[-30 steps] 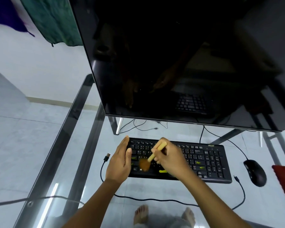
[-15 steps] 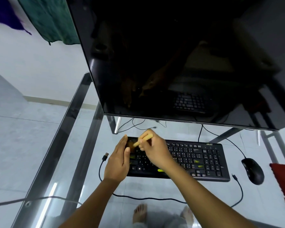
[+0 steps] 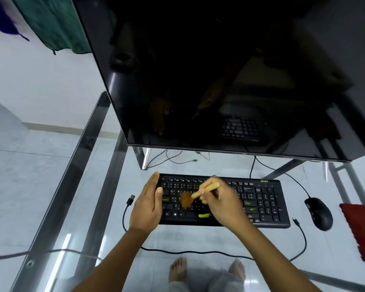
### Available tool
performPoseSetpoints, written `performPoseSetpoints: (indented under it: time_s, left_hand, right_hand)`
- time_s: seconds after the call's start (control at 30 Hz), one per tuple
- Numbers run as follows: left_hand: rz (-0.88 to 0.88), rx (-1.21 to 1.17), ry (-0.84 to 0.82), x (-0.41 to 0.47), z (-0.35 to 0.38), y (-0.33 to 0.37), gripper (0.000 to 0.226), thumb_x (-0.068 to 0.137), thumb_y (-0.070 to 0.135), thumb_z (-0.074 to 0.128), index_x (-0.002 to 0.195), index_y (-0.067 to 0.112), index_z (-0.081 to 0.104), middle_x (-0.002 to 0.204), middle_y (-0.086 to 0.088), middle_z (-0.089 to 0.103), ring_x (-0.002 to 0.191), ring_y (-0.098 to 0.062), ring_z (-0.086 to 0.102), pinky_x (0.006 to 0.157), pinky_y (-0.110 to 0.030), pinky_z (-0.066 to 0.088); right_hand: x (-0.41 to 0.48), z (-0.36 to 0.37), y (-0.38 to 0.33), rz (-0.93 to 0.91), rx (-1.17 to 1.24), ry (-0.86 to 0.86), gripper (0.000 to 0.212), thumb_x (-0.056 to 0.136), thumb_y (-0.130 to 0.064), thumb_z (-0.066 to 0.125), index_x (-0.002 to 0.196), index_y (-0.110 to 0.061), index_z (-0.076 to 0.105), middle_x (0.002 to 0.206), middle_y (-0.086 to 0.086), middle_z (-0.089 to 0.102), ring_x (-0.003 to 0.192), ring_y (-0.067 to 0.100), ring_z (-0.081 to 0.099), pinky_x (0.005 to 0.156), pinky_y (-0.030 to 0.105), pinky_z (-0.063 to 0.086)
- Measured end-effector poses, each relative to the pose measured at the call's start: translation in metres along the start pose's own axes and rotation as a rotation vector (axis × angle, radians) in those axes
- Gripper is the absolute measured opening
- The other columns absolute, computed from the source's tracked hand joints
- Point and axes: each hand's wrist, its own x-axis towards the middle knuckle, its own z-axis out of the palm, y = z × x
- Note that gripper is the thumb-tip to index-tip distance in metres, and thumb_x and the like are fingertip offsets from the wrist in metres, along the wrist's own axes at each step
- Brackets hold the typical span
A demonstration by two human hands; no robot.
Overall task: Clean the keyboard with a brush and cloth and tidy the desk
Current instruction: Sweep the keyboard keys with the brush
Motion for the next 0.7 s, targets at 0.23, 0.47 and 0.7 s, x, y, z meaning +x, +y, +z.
performPoseSetpoints:
  time_s: [0.23,0.47,0.7]
  left_hand:
    - [-0.020,0.011,0.003,-0.001,0.000,0.001,0.059,0.098,0.056,0.019,0.150,0.030,0.029,0.153,0.012,0.035,0.139,-0.002,0.032,0.112,-0.023,0.028]
    - [-0.013,0.003,0.001,-0.001,0.000,0.002,0.061,0.098,0.057,0.019,0.150,0.028,0.030,0.153,0.012,0.034,0.140,0.000,0.030,0.112,-0.020,0.025]
    - [-0.008,0.010,0.002,-0.001,-0.001,0.002,0.060,0.098,0.056,0.019,0.150,0.029,0.029,0.153,0.012,0.035,0.139,-0.002,0.032,0.110,-0.021,0.028]
  right_hand:
    - [-0.022,0.009,0.006,-0.106,-0.074,-0.021,0.016,0.094,-0.011,0.059,0.084,-0.022,0.060,0.080,-0.007,0.069,0.073,0.008,0.065,0.069,0.034,0.055]
    - [-0.013,0.007,-0.004,-0.180,-0.107,-0.206,0.011,0.094,-0.010,0.060,0.088,-0.018,0.064,0.087,-0.009,0.071,0.080,0.004,0.065,0.070,0.020,0.053]
    - [0.015,0.016,-0.018,-0.111,-0.053,-0.110,0.009,0.096,-0.012,0.056,0.088,-0.014,0.061,0.082,-0.001,0.073,0.072,0.014,0.068,0.068,0.033,0.059]
